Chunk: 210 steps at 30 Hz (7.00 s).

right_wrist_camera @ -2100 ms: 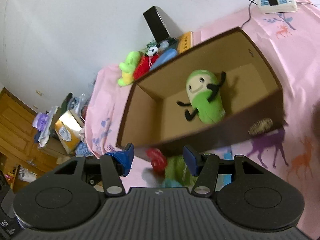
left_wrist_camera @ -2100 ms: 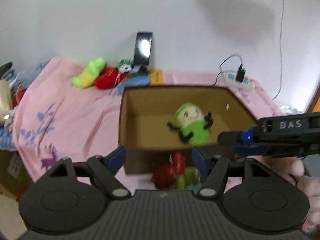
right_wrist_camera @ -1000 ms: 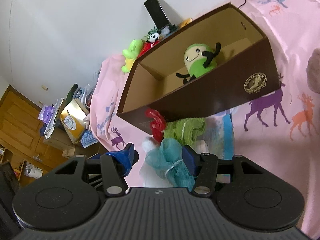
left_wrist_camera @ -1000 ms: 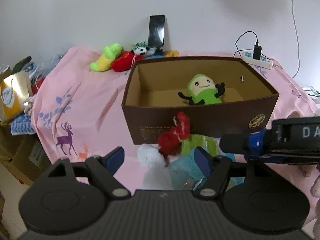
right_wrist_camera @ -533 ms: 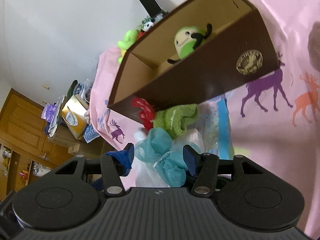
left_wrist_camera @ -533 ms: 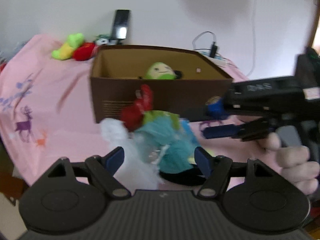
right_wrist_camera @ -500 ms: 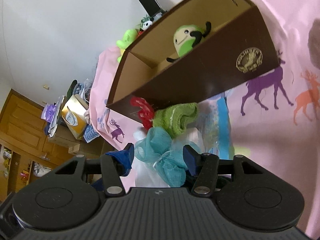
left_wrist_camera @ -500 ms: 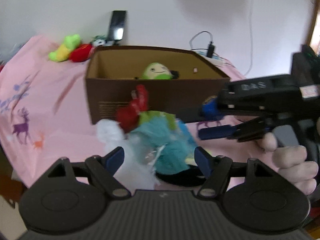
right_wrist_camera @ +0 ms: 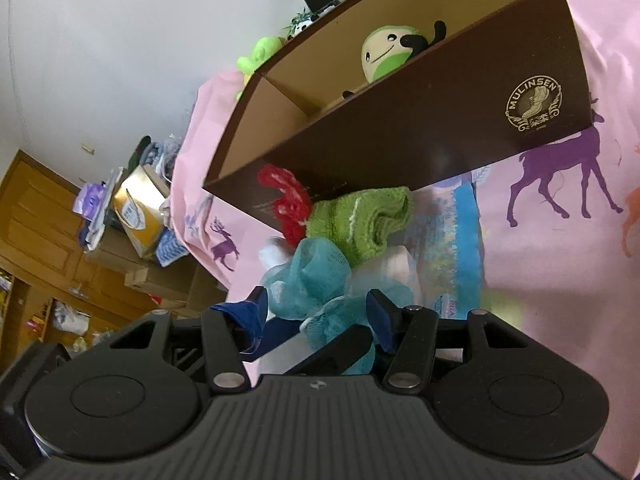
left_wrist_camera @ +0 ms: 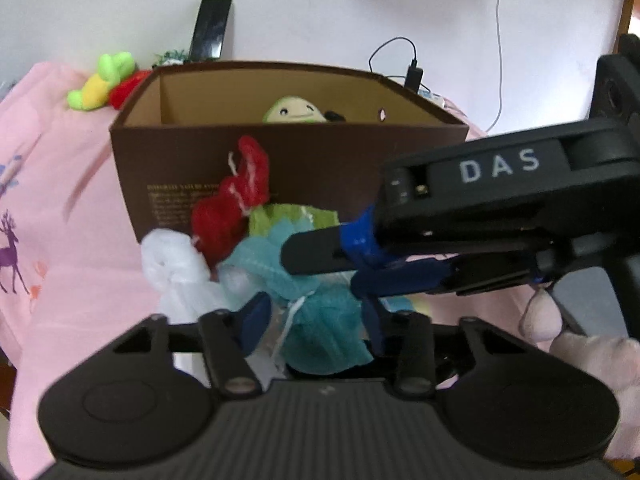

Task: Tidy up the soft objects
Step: 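Grasp the teal mesh bath puff with the right gripper, then lift the teal puff with the right gripper and lower it into the box, then open the right gripper to release the teal puff inside the box, then move the right gripper out of the box toward the black fabric strap, then grasp the black fabric strap with the right gripper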

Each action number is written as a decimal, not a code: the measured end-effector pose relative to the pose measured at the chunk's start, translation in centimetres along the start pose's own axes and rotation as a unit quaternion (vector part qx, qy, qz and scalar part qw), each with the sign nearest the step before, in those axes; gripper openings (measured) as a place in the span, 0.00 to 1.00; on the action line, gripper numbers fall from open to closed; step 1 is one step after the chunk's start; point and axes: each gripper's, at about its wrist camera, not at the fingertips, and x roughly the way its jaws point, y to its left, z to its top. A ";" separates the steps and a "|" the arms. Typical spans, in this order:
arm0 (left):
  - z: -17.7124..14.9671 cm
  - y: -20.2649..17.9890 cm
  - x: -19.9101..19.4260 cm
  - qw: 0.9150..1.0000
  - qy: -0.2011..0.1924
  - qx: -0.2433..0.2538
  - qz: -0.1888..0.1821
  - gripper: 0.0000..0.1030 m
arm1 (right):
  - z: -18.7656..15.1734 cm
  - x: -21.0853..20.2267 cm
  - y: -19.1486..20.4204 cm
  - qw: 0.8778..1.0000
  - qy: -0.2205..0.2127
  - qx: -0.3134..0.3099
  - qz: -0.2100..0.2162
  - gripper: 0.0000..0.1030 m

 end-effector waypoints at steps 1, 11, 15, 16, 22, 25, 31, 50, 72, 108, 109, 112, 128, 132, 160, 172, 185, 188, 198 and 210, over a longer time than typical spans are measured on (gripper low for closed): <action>0.0 0.0 0.1 1.000 -0.002 -0.001 0.000 0.34 | -0.1 0.1 0.0 1.000 -0.002 -0.001 -0.003 0.39; -0.3 -0.9 -2.5 0.999 -0.040 0.007 -0.011 0.24 | -0.4 -1.4 -0.9 1.000 -0.017 -0.002 0.020 0.19; 0.3 -1.4 -4.1 0.998 -0.057 0.010 -0.022 0.23 | -0.6 -3.1 -0.9 0.999 -0.030 0.001 0.039 0.13; 0.6 -1.6 -4.6 0.998 -0.063 0.014 -0.025 0.23 | -0.7 -3.6 -0.7 0.998 -0.036 -0.002 0.043 0.12; 2.8 -3.3 -7.5 0.993 -0.106 0.044 -0.034 0.22 | 0.3 -6.7 1.4 0.994 -0.082 -0.028 0.065 0.12; 5.0 -3.4 -8.4 0.989 -0.127 0.062 -0.035 0.22 | 1.9 -7.7 2.7 0.991 -0.102 -0.045 0.073 0.12; 10.5 -3.2 -9.3 0.981 -0.159 0.104 -0.025 0.22 | 6.4 -8.2 5.7 0.982 -0.146 -0.089 0.075 0.11; 19.7 5.5 5.2 0.996 -0.043 0.079 0.006 0.22 | 17.7 5.0 2.7 0.994 -0.081 -0.070 0.010 0.11; 20.2 7.9 12.9 0.993 0.052 0.066 0.084 0.50 | 19.2 8.9 -2.1 0.998 -0.049 0.012 -0.026 0.16; 20.6 8.0 11.8 0.986 0.038 0.051 0.156 0.52 | 19.1 7.7 0.1 0.991 -0.109 -0.043 -0.064 0.17; 20.7 7.8 11.5 0.985 0.032 0.054 0.163 0.52 | 18.9 7.5 0.5 0.990 -0.112 -0.052 -0.069 0.17; 20.9 7.5 9.9 0.982 0.017 0.057 0.180 0.52 | 18.4 6.5 1.5 0.987 -0.122 -0.068 -0.077 0.17; 18.7 4.0 -2.2 0.980 -0.055 0.039 0.187 0.61 | 12.5 0.5 5.8 0.978 -0.155 -0.121 -0.064 0.17; 17.4 3.2 -4.4 0.981 -0.059 0.028 0.183 0.62 | 10.7 -0.6 6.4 0.979 -0.157 -0.122 -0.054 0.17; 7.5 -1.7 -7.9 0.994 -0.023 0.021 0.107 0.65 | 1.3 -5.0 3.4 0.985 -0.085 -0.134 -0.071 0.18; 2.3 -3.6 -8.7 0.998 -0.007 0.060 0.019 0.65 | -1.2 -4.5 -0.9 0.993 -0.026 -0.082 -0.077 0.18; -1.5 -5.6 -6.2 0.997 0.049 0.045 -0.033 0.65 | -2.1 -4.1 -2.9 0.996 -0.002 -0.052 -0.073 0.18; -1.7 -5.6 -5.3 0.998 0.053 0.034 -0.031 0.65 | -2.3 -3.6 -3.0 0.996 0.004 -0.050 -0.076 0.18; -2.8 -4.8 -3.0 0.998 0.059 0.020 -0.026 0.65 | -2.6 -2.8 -4.5 0.997 0.020 -0.014 -0.074 0.17; -2.8 -4.5 -2.6 0.998 0.040 0.011 -0.057 0.65 | -3.2 -3.0 -4.9 0.995 0.071 0.063 -0.011 0.17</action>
